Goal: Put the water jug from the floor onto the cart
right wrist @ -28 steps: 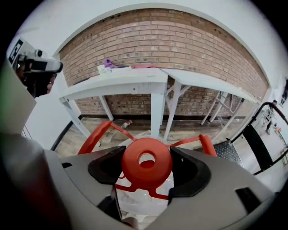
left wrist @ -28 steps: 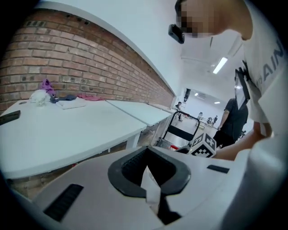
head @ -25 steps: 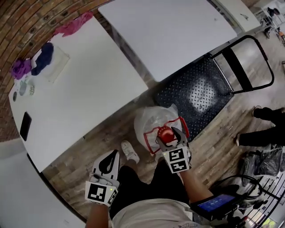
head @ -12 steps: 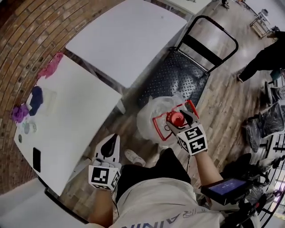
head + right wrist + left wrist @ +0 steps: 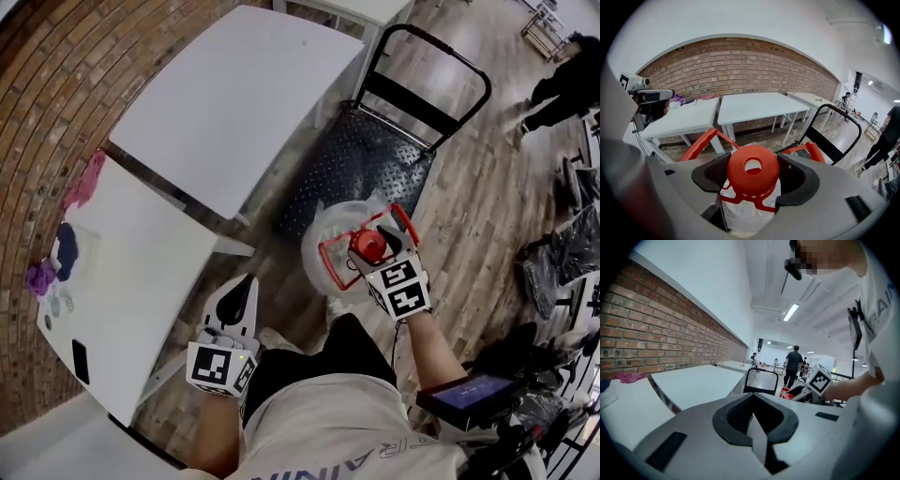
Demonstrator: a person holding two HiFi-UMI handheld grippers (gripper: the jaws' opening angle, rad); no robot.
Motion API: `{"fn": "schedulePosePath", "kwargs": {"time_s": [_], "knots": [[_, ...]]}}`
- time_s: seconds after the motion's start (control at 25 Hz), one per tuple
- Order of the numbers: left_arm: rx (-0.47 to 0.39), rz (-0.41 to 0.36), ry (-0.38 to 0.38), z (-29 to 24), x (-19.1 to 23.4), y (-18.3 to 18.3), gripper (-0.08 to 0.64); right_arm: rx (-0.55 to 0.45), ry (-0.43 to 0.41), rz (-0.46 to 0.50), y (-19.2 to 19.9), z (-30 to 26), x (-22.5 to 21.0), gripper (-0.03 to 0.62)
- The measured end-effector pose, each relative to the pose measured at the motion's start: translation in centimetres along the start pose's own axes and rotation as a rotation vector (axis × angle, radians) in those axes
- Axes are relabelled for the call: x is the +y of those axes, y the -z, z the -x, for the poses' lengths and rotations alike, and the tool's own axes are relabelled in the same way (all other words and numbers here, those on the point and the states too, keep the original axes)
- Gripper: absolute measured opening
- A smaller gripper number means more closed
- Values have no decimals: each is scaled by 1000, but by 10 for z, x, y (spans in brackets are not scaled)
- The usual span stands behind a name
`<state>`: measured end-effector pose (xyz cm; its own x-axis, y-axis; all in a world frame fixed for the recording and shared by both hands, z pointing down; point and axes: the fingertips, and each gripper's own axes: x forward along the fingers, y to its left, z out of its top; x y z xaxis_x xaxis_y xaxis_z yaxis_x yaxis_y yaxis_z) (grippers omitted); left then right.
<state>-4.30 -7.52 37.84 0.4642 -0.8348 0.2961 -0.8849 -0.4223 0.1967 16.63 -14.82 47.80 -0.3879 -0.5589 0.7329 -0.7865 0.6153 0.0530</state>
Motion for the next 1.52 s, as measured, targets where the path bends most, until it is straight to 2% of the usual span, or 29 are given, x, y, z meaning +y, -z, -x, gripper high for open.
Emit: {"fn": "schedulePosePath", "kwargs": {"time_s": [0.44,0.8,1.16,1.52], "knots": [[71,8,-31,-89,-18,6,2,11,54,-46,12,-69,-142,313],[130,2,-56,-127,-28,21,2,21,136,-75,27,-141,-244,313],[162,20,-124,-130,-25,32,2,46,177,-127,39,-207,-310,313],[178,39,-143,-129,-27,41,2,82,183,-164,61,-235,-329,313]]}}
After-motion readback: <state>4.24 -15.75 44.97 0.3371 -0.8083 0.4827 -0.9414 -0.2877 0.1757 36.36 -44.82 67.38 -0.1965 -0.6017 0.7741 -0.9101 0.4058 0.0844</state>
